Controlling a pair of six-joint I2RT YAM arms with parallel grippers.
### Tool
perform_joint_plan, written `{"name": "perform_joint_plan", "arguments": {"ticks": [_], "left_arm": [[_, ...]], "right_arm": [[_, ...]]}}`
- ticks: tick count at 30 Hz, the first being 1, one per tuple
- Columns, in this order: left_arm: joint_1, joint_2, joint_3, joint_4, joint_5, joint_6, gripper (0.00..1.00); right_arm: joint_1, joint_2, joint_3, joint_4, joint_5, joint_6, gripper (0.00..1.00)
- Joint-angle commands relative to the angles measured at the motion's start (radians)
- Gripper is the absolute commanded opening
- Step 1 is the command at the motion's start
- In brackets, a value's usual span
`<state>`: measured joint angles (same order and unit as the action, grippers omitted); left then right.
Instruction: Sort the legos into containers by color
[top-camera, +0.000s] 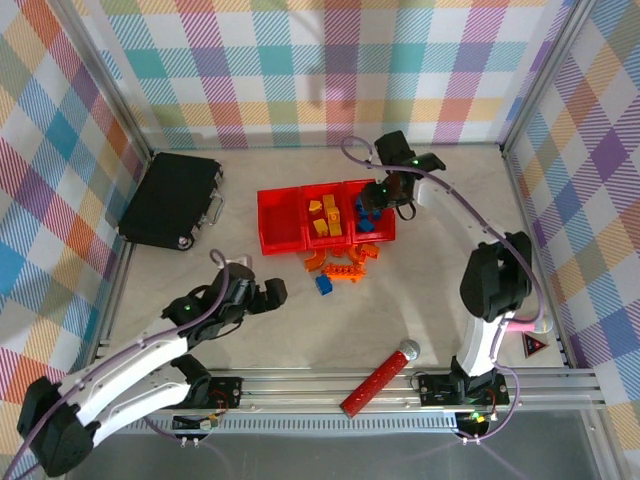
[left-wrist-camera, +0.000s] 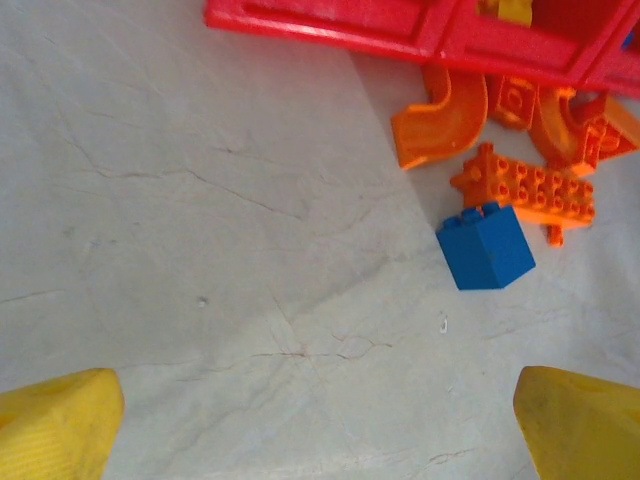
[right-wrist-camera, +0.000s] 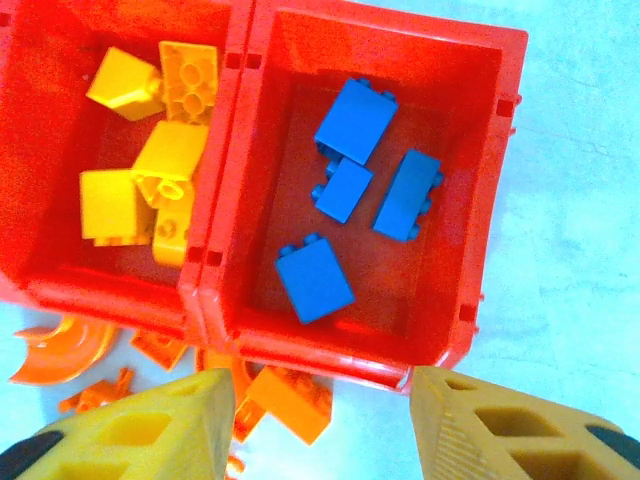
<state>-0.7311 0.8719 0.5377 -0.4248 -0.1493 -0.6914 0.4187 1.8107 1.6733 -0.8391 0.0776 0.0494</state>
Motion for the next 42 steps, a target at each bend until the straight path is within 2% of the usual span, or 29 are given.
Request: {"name": "perform_joint_plan", "arguments": {"ticks": [1, 11, 20, 26, 32, 35, 38, 39, 42], "left_arm": [[-0.051, 0.1, 0.062, 0.058, -0.025, 0.004, 1.0], [-0.169, 0.466, 0.274, 0.054, -0.075, -0.042, 1.0], [-0.192, 0.746, 0.526, -0.088, -0.093, -0.128, 1.0], [-0.192, 0.874, 0.621, -0.129, -0.063, -0.155, 0.89], [-0.192, 0.935, 0.668, -0.148, -0.085, -0.172, 0.86], [-0.192, 0.928, 0.675, -0.15, -0.105, -0.173, 0.88], [-0.192, 0.875, 0.642, -0.099, -0.11, -0.156, 0.92], [-0.192, 0.846, 0.62, -0.071, -0.111, -0.144, 0.99], [-0.192, 0.737, 0.543, -0.006, -0.14, -0.12, 1.0]], "right_arm": [[-0.006, -0.074, -0.099, 0.044, -0.058, 0.047, 0.51], [-0.006, -0.319, -0.458, 0.142, -0.092, 0.122, 0.53], [-0.006, -0.526, -0.631, 0.162, -0.063, 0.164, 0.53], [-0.005, -0.641, -0.709, 0.18, -0.062, 0.174, 0.55], [-0.007, -0.654, -0.743, 0.179, -0.074, 0.176, 0.55], [-0.006, -0.652, -0.754, 0.191, -0.113, 0.171, 0.55], [-0.006, -0.645, -0.756, 0.198, -0.17, 0.171, 0.56], [-0.006, -0.641, -0.753, 0.198, -0.192, 0.177, 0.57], [-0.005, -0.621, -0.74, 0.201, -0.253, 0.204, 0.58]]}}
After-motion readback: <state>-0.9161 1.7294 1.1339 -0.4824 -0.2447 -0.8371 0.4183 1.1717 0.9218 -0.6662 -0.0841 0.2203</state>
